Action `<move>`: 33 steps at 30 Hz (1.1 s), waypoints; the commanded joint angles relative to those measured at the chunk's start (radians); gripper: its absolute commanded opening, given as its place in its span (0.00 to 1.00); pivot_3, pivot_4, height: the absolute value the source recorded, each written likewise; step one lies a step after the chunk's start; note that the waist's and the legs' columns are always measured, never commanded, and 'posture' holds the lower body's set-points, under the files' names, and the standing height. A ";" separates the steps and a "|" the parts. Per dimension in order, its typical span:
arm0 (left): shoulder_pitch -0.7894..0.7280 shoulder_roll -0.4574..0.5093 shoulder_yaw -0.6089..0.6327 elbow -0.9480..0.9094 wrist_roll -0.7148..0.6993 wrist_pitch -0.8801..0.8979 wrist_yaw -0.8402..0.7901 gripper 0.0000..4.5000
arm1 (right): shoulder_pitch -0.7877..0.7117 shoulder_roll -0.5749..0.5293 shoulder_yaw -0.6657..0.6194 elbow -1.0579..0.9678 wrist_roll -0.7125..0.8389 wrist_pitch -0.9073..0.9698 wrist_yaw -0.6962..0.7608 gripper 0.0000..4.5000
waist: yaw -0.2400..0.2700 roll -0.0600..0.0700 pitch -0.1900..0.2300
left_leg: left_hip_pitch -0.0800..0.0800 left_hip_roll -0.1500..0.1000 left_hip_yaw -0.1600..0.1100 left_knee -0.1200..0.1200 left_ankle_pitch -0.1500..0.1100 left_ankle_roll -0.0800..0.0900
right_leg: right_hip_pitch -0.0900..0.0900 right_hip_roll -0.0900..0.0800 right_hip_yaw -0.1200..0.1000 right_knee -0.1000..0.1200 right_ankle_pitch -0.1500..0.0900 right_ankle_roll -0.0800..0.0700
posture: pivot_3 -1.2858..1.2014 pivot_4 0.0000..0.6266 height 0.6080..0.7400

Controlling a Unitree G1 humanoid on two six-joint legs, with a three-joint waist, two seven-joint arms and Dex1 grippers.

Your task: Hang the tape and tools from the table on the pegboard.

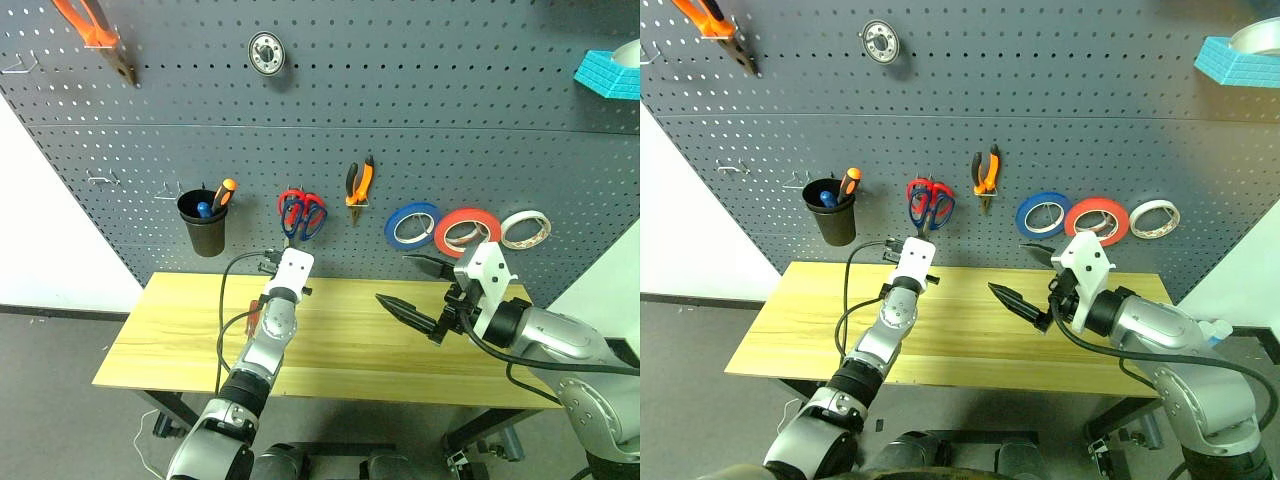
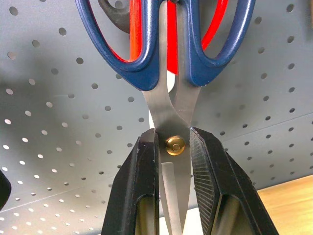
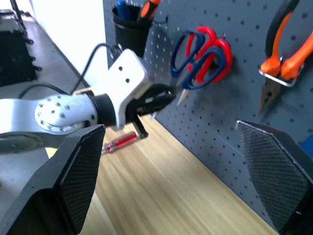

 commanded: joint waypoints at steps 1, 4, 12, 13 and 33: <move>-0.045 0.004 0.016 0.020 -0.011 -0.040 0.015 0.13 | -0.013 0.001 -0.025 -0.029 0.016 -0.028 0.001 1.00 | 0.000 0.000 0.000 | 0.000 0.000 0.000 0.000 0.000 0.000 | 0.000 0.000 0.000 0.000 0.000 0.000 | 0.47 0.00 0.84; -0.074 0.011 0.027 0.067 -0.017 -0.055 0.026 0.13 | -0.015 -0.001 -0.026 -0.028 0.018 -0.032 0.000 1.00 | 0.000 0.000 0.000 | 0.000 0.000 0.000 0.000 0.000 0.000 | 0.000 0.000 0.000 0.000 0.000 0.000 | 0.47 0.00 0.84; -0.141 0.013 0.042 0.192 -0.035 -0.089 0.039 0.13 | -0.028 0.001 -0.025 -0.034 0.024 -0.031 -0.008 1.00 | -0.002 0.000 0.000 | 0.000 0.000 0.000 0.000 0.000 0.000 | 0.000 0.000 0.000 0.000 0.000 0.000 | 0.47 0.00 0.84; -0.150 0.012 0.044 0.210 -0.036 -0.095 0.040 0.13 | -0.031 0.002 -0.024 -0.036 0.025 -0.031 -0.010 1.00 | -0.002 0.000 0.000 | 0.000 0.000 0.000 0.000 0.000 0.000 | 0.000 0.000 0.000 0.000 0.000 0.000 | 0.47 0.00 0.84; -0.107 0.016 0.024 0.210 -0.052 -0.139 -0.002 0.47 | -0.016 -0.003 -0.008 -0.030 -0.002 -0.037 -0.017 1.00 | -0.004 0.000 0.000 | 0.000 0.000 0.000 0.000 0.000 0.000 | 0.000 0.000 0.000 0.000 0.000 0.000 | 0.47 0.00 0.84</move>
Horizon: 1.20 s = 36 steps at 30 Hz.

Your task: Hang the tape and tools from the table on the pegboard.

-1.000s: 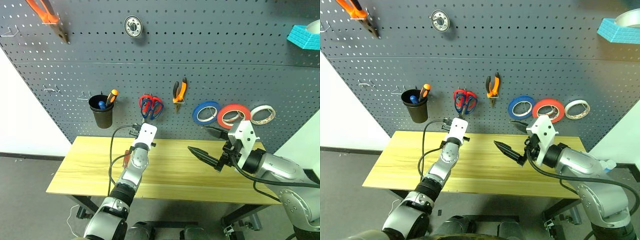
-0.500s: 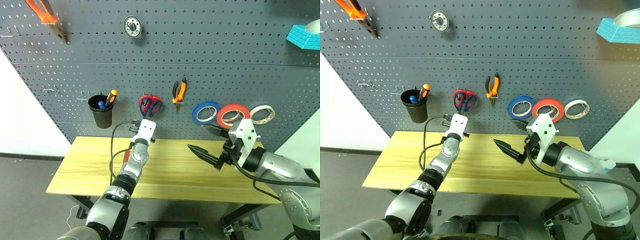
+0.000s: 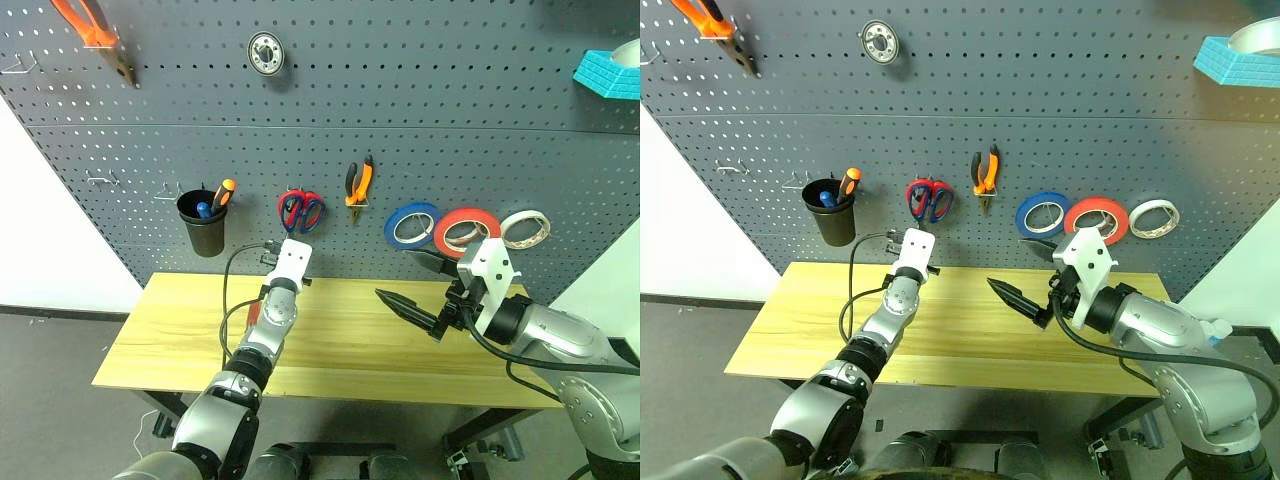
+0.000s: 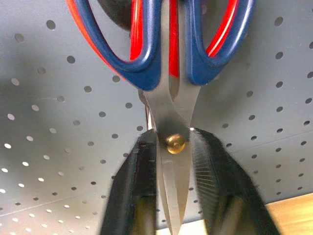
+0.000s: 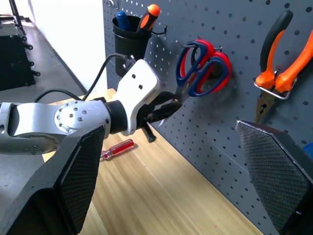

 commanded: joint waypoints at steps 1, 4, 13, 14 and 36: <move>0.017 0.002 -0.009 -0.053 0.008 -0.009 -0.009 0.55 | -0.008 -0.002 -0.008 -0.025 -0.001 -0.023 -0.004 1.00 | 0.000 0.000 0.000 | 0.000 0.000 0.000 0.000 0.000 0.000 | 0.000 0.000 0.000 0.000 0.000 0.000 | 0.47 0.00 0.84; 0.045 0.003 -0.009 -0.078 0.008 0.007 -0.009 0.76 | -0.006 -0.003 -0.008 -0.027 -0.001 -0.022 -0.005 1.00 | 0.001 0.000 0.000 | 0.000 0.000 0.000 0.000 0.000 0.000 | 0.000 0.000 0.000 0.000 0.000 0.000 | 0.47 0.00 0.84; 0.201 0.023 -0.025 -0.242 0.023 0.122 -0.040 1.00 | 0.002 -0.007 -0.020 -0.033 0.008 -0.021 -0.002 1.00 | 0.001 0.000 0.000 | 0.000 0.000 0.000 0.000 0.000 0.000 | 0.000 0.000 0.000 0.000 0.000 0.000 | 0.47 0.00 0.84; 0.215 0.025 -0.023 -0.259 0.023 0.140 -0.044 1.00 | 0.004 -0.008 -0.022 -0.033 0.009 -0.021 0.000 1.00 | 0.001 0.000 0.000 | 0.000 0.000 0.000 0.000 0.000 0.000 | 0.000 0.000 0.000 0.000 0.000 0.000 | 0.47 0.00 0.84; 0.016 0.017 0.235 -0.608 -0.162 1.342 -0.123 1.00 | 0.024 -0.013 -0.001 -0.023 -0.018 -0.024 0.001 1.00 | 0.003 -0.001 0.001 | 0.000 0.000 0.000 0.000 0.000 0.000 | 0.000 0.000 0.000 0.000 0.000 0.000 | 0.48 0.00 0.84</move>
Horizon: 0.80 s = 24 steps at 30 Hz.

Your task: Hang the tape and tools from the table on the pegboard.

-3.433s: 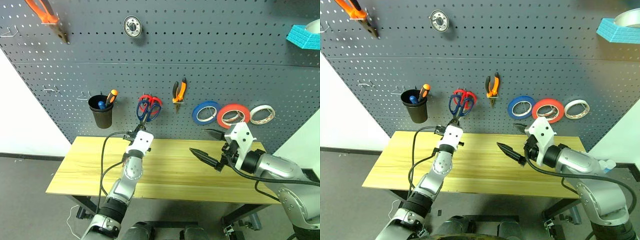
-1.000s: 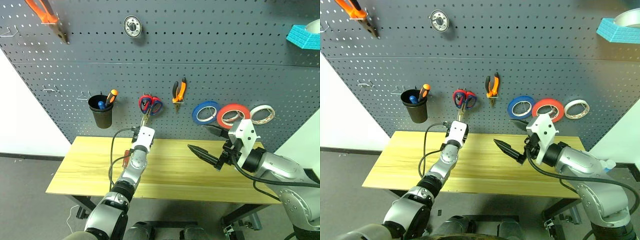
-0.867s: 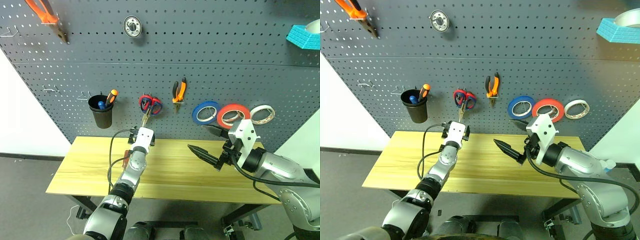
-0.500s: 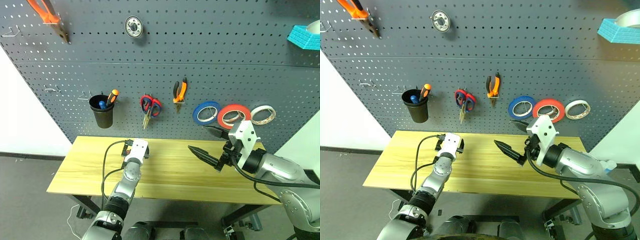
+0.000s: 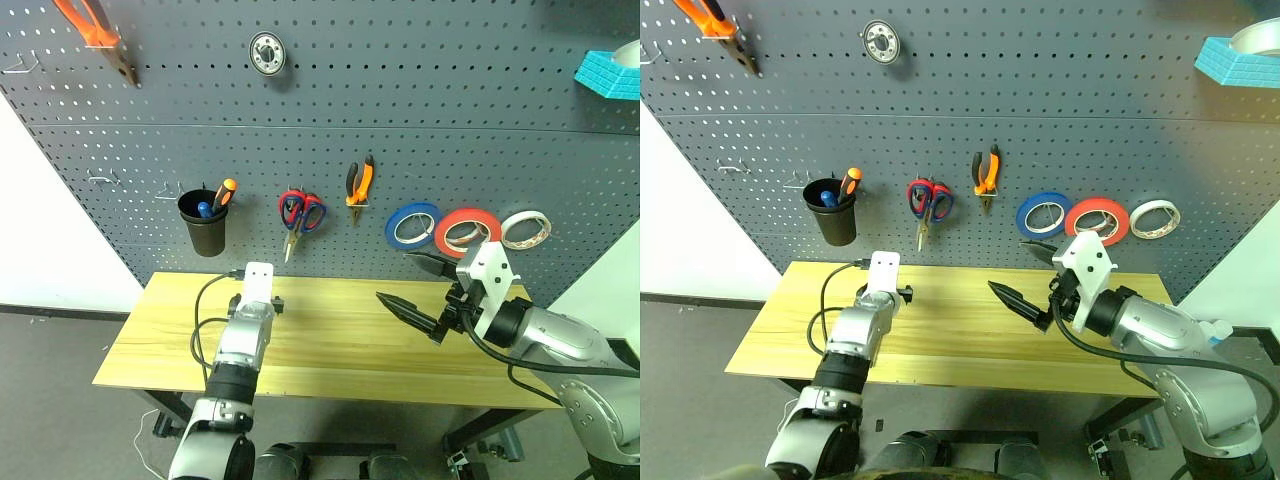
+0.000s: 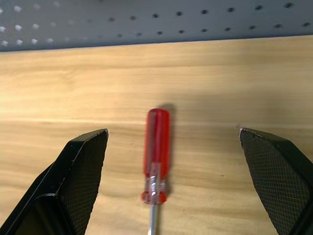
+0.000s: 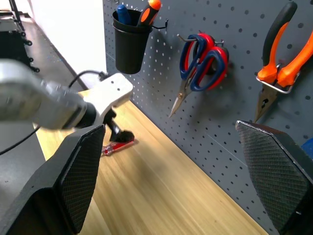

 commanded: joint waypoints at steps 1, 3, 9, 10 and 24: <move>-0.078 0.049 0.031 -0.055 -0.040 0.216 -0.061 1.00 | 0.008 -0.006 -0.006 -0.025 -0.005 -0.017 -0.002 1.00 | -0.001 0.000 0.000 | 0.000 0.000 0.000 0.000 0.000 0.000 | 0.000 0.000 0.000 0.000 0.000 0.000 | 0.48 0.00 0.84; -0.096 0.071 0.030 -0.068 -0.055 0.286 -0.088 1.00 | 0.013 -0.004 -0.006 -0.029 -0.006 -0.017 -0.005 1.00 | -0.003 0.000 0.000 | 0.000 0.000 0.000 0.000 0.000 0.000 | 0.000 0.000 0.000 0.000 0.000 0.000 | 0.48 0.00 0.84; -0.144 0.155 0.053 0.026 -0.093 0.397 -0.154 1.00 | 0.034 0.002 -0.005 -0.044 -0.006 -0.016 -0.018 1.00 | 0.000 0.000 0.000 | 0.000 0.000 0.000 0.000 0.000 0.000 | 0.000 0.000 0.000 0.000 0.000 0.000 | 0.48 0.00 0.84; -0.151 0.167 0.052 0.047 -0.098 0.397 -0.163 1.00 | 0.038 0.002 -0.006 -0.045 -0.006 -0.016 -0.019 1.00 | 0.000 0.000 0.000 | 0.000 0.000 0.000 0.000 0.000 0.000 | 0.000 0.000 0.000 0.000 0.000 0.000 | 0.48 0.00 0.84; -0.278 0.241 0.063 0.401 -0.119 0.213 -0.208 1.00 | 0.067 -0.004 -0.019 -0.068 0.006 -0.007 -0.034 1.00 | 0.000 -0.002 0.001 | 0.000 0.000 0.000 0.000 -0.001 -0.001 | 0.000 0.000 0.002 0.000 0.000 0.000 | 0.47 0.00 0.84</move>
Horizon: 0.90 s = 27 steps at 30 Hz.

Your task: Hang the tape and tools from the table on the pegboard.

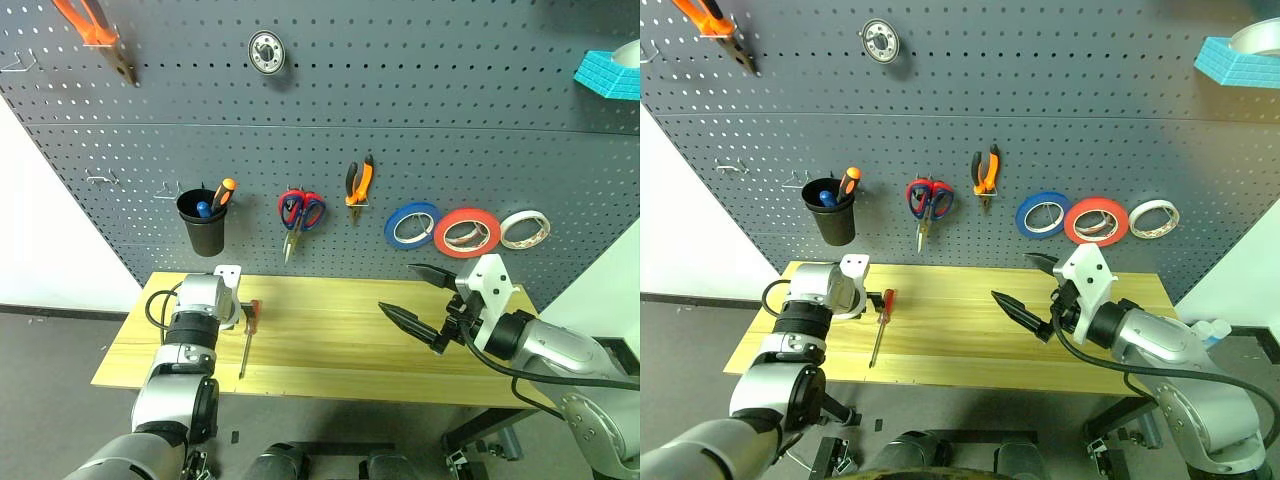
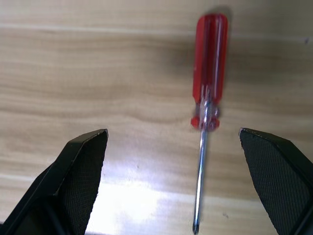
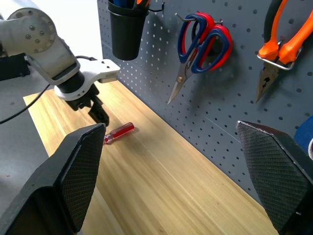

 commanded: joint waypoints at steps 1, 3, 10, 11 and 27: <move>-0.052 0.009 0.015 0.075 -0.009 -0.067 0.004 1.00 | -0.002 -0.005 -0.019 -0.040 0.011 -0.007 -0.006 1.00 | -0.001 0.000 0.000 | 0.000 0.000 0.000 0.000 0.000 0.000 | 0.000 0.000 0.000 0.000 0.000 0.000 | 0.47 0.00 0.84; -0.066 0.008 0.024 0.130 -0.014 -0.098 0.005 1.00 | 0.000 -0.006 -0.021 -0.043 0.013 -0.005 -0.008 1.00 | -0.002 -0.001 0.000 | 0.000 0.000 0.000 0.000 0.000 0.000 | 0.000 0.000 0.000 0.000 0.000 0.000 | 0.47 0.00 0.84; -0.098 -0.005 0.046 0.288 -0.036 -0.198 0.014 1.00 | 0.013 -0.010 -0.029 -0.057 0.019 0.005 -0.012 1.00 | -0.004 -0.001 0.001 | 0.000 0.000 0.000 0.000 0.000 0.001 | 0.000 0.000 0.000 0.000 0.000 0.000 | 0.46 0.00 0.84; -0.097 -0.006 0.045 0.313 -0.033 -0.224 0.019 1.00 | 0.014 -0.010 -0.029 -0.058 0.019 0.007 -0.013 1.00 | -0.004 -0.001 0.001 | 0.000 0.000 0.000 0.000 0.000 0.001 | 0.000 0.000 0.000 0.000 0.000 0.000 | 0.46 0.00 0.84; -0.123 0.004 0.023 0.484 -0.028 -0.394 0.009 1.00 | 0.037 -0.019 -0.042 -0.083 0.036 0.029 -0.022 1.00 | -0.030 -0.003 0.002 | 0.000 0.000 0.000 0.000 0.000 0.001 | 0.000 0.000 0.000 0.000 0.000 0.000 | 0.46 0.02 0.84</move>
